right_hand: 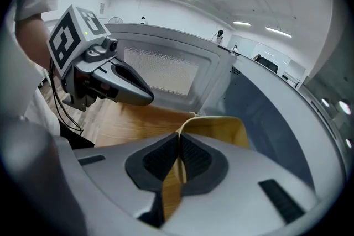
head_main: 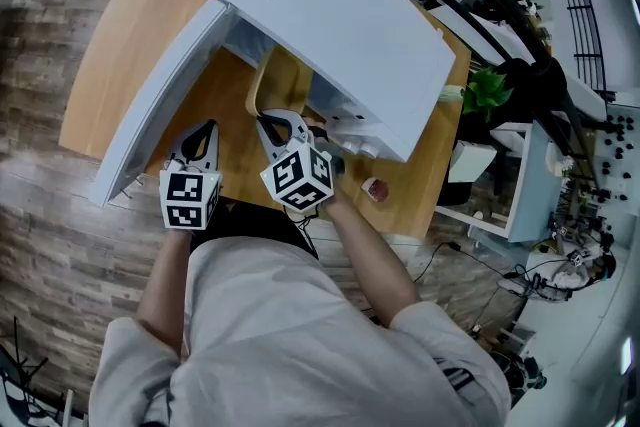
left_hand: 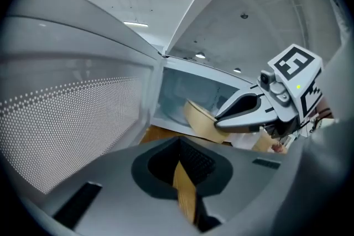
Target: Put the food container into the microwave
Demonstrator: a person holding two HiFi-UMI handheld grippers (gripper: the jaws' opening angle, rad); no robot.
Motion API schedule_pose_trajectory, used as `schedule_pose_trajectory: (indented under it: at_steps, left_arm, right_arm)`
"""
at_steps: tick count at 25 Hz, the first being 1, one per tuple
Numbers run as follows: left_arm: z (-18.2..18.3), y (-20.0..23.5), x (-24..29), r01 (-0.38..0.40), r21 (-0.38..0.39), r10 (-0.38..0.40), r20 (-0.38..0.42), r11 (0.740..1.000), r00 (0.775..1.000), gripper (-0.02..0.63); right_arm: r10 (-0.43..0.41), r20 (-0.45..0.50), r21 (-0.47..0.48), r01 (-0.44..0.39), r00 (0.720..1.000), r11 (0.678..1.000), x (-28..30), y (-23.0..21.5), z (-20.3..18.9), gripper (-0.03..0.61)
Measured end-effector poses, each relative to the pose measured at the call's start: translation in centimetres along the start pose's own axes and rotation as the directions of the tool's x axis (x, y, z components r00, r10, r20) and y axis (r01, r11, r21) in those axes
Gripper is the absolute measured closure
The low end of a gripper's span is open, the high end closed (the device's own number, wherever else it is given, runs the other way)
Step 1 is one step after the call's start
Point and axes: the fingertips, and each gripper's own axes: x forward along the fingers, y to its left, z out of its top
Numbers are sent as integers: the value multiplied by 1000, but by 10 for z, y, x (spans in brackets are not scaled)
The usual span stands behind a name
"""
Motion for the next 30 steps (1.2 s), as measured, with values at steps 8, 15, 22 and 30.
schedule_pose_trajectory:
  at_steps: [8, 15, 22, 30]
  left_arm:
    - [13, -4, 9, 32, 13, -32, 14, 999, 999, 601]
    - [20, -1, 18, 64, 43, -64, -2, 997, 998, 601]
    - [19, -1, 27, 98, 54, -97, -18, 994, 995, 601]
    - [22, 3, 35, 125, 71, -123, -30, 990, 992, 601]
  right_arm:
    - [-2, -12, 0, 2, 1000, 1000, 6, -2, -1, 561]
    - [-18, -31, -7, 18, 999, 1000, 11, -6, -1, 561]
    - [-25, -52, -8, 25, 998, 1000, 18, -8, -4, 561]
    - [-50, -94, -75, 43, 994, 996, 28, -8, -8, 561]
